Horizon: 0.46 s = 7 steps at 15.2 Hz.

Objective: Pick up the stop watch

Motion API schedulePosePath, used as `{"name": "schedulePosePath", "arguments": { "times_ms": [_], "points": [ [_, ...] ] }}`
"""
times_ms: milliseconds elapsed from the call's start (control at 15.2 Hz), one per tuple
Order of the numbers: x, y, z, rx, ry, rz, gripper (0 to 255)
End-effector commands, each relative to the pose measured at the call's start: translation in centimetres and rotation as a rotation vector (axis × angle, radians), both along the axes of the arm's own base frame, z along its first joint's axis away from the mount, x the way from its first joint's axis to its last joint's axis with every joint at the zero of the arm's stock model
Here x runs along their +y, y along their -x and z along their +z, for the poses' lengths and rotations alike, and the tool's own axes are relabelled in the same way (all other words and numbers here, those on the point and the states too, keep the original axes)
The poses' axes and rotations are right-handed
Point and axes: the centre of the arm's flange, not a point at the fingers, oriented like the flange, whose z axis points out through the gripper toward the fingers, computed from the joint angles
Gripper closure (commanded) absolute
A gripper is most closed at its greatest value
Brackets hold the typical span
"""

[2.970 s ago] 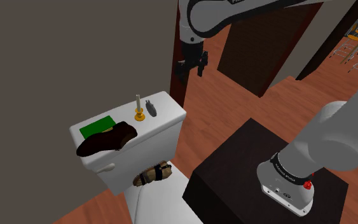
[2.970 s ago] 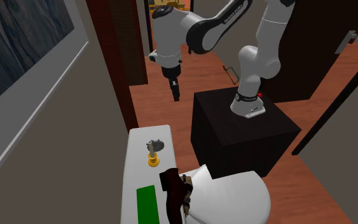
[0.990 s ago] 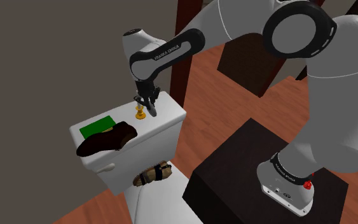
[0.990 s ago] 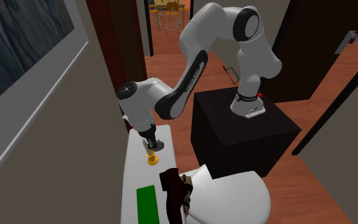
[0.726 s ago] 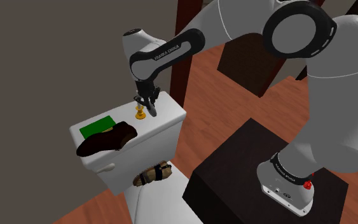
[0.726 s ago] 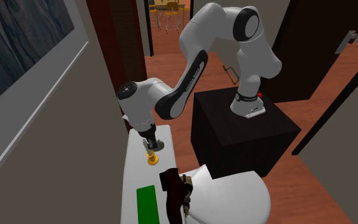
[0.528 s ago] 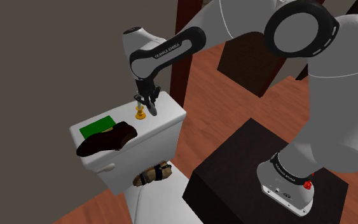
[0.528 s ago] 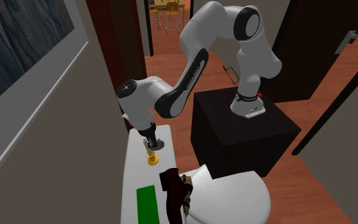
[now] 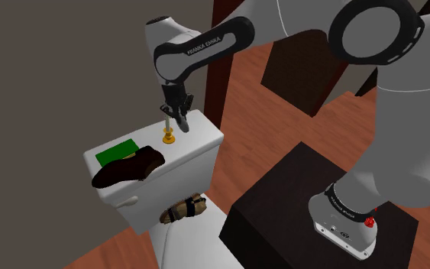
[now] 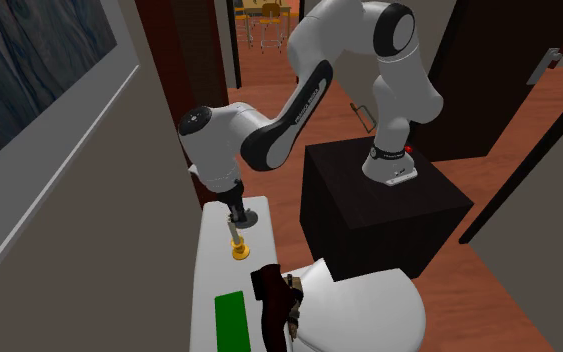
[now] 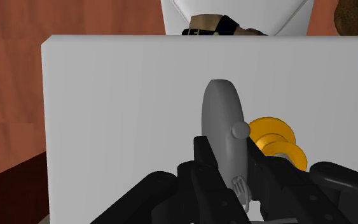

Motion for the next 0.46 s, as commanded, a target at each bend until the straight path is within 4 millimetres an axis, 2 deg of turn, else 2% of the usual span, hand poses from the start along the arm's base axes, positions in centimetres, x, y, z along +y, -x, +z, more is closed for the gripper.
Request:
{"name": "schedulePosePath", "arguments": {
  "times_ms": [0,264,396],
  "points": [
    [0.1,0.0,1.0,0.000,0.000,0.000,255],
    [0.1,0.0,3.1,0.000,0.000,0.000,255],
    [0.1,0.0,3.2,0.000,0.000,0.000,255]
  ]
}}
